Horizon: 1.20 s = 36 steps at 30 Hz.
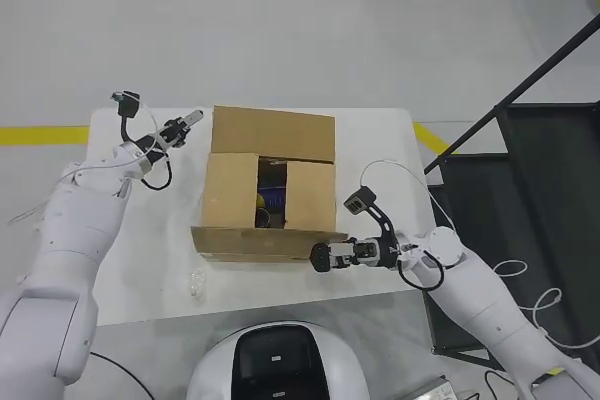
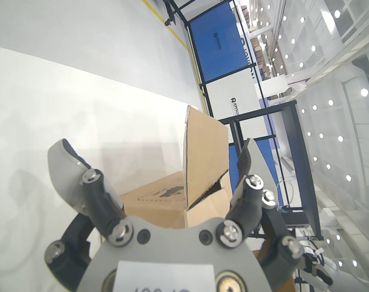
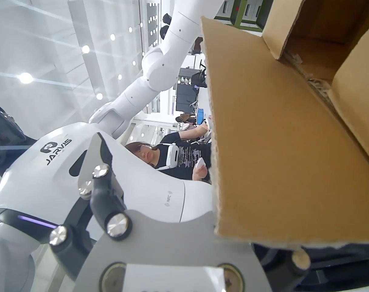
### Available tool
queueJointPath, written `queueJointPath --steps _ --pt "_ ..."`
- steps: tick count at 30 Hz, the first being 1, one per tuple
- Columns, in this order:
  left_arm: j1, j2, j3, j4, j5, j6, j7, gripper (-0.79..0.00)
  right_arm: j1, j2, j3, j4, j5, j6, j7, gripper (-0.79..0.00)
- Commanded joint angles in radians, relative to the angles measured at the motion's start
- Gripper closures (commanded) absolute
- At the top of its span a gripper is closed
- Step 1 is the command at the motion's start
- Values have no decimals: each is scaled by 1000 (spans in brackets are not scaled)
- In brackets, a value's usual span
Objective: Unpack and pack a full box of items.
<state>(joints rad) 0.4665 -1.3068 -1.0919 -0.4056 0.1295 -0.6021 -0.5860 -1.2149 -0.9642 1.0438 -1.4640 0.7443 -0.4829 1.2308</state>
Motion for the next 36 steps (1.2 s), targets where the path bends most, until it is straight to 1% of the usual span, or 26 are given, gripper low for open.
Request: queueJointPath --steps 1,7,9,12,14,21,23,24,27,36 --pt "-9 -11 12 15 -4 -3 -8 -785 7 -3 -2 3 -12 -2 -5 -785" --pt "-27 -36 29 41 -40 -55 -30 -785 8 -6 11 18 -15 -13 -7 -785" --pt "-28 -45 26 47 -75 -75 -46 -785 7 -7 15 25 -14 -16 -3 -785" --pt "-33 -56 21 59 -135 -97 -107 -785 6 -8 19 34 -12 -18 3 -785" --pt "-35 -63 15 66 -185 -107 -167 -785 6 -9 23 40 -10 -20 5 -785" --pt "-43 -70 -7 92 -291 -168 -289 -785 9 -15 27 52 -21 -23 3 -785" --pt "-34 -71 -31 85 -379 -188 -374 -785 10 -16 27 52 -29 -23 -2 -785" --pt "-33 -68 -41 83 -411 -200 -421 -785 11 -17 27 53 -34 -23 -4 -785" --pt "-12 -58 -48 32 -460 -160 -472 -785 14 -20 25 55 -51 -24 -14 -785" --pt "77 1 -23 -140 -473 -139 -493 -785 12 -25 39 52 -112 -39 -82 -785"
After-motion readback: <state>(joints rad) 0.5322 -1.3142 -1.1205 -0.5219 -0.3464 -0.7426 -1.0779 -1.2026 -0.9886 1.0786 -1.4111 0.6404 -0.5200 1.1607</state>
